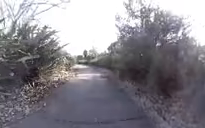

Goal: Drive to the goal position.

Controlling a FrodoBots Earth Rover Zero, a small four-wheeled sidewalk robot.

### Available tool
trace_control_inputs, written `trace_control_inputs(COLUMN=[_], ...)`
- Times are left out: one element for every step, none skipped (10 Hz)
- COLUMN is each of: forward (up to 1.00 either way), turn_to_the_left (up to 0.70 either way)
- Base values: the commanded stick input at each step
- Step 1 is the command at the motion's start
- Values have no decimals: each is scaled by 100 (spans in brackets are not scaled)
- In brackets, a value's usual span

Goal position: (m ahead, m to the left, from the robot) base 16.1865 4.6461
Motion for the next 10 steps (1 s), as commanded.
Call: trace_control_inputs(forward=[45,45,45,45,45,45,45,45,45,45], turn_to_the_left=[27,27,5,2,0,0,0,0,0,0])
